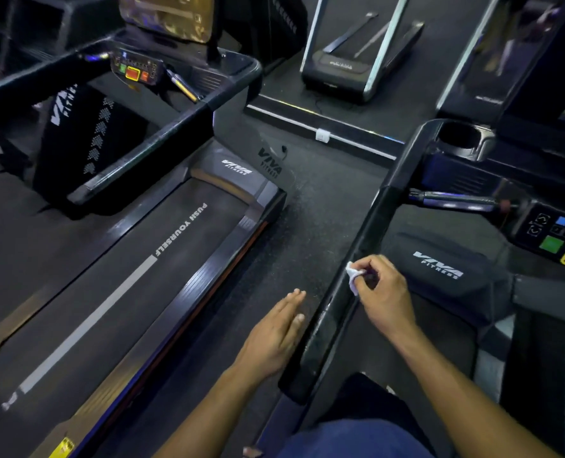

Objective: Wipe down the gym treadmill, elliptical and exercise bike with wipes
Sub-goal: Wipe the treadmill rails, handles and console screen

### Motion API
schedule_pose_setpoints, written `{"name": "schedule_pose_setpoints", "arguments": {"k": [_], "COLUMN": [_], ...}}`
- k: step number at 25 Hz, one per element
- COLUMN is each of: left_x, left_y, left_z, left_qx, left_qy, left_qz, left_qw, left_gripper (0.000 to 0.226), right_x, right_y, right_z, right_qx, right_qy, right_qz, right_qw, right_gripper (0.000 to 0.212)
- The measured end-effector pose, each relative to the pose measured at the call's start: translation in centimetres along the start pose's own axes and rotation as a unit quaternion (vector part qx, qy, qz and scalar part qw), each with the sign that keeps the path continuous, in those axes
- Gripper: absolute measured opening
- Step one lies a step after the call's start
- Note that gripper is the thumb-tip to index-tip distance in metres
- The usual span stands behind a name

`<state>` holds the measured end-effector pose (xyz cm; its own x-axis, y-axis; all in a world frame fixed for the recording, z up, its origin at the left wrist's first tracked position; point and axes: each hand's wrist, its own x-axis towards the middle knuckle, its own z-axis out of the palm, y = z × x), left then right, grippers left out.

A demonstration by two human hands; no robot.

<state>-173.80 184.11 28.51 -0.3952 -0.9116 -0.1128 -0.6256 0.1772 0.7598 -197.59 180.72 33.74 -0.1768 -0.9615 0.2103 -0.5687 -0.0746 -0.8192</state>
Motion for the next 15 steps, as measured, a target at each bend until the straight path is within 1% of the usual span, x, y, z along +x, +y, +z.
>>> {"name": "schedule_pose_setpoints", "arguments": {"k": [3,5,8,9,12,13,15], "left_x": [0.0,0.9,3.1,3.8,6.0,7.1,10.1], "left_y": [-1.6,-2.4,-3.2,-3.6,-5.1,-5.3,-5.6], "left_z": [-1.7,-2.7,-4.0,-4.4,-5.2,-5.3,-5.1], "left_qx": [0.005,0.017,0.029,0.03,0.043,0.049,0.059], "left_qy": [-0.037,-0.047,-0.055,-0.058,-0.099,-0.111,-0.12], "left_qz": [0.016,0.029,0.019,0.021,0.031,0.032,0.044], "left_qw": [0.999,0.998,0.998,0.998,0.994,0.992,0.99], "left_gripper": [0.049,0.048,0.047,0.047,0.046,0.046,0.045], "right_x": [-1.7,-1.9,0.1,1.3,5.9,7.2,9.0], "right_y": [-0.1,0.3,1.0,1.3,2.4,2.8,3.1], "right_z": [1.4,2.4,4.0,4.5,5.9,6.1,6.9], "right_qx": [-0.09,-0.116,-0.103,-0.092,-0.056,-0.052,-0.061], "right_qy": [0.003,0.006,0.024,0.043,0.113,0.118,0.089], "right_qz": [-0.015,-0.021,-0.012,-0.006,0.029,0.037,0.041], "right_qw": [0.996,0.993,0.994,0.995,0.992,0.991,0.993], "right_gripper": [0.021,0.023,0.019,0.017,0.011,0.01,0.007]}}
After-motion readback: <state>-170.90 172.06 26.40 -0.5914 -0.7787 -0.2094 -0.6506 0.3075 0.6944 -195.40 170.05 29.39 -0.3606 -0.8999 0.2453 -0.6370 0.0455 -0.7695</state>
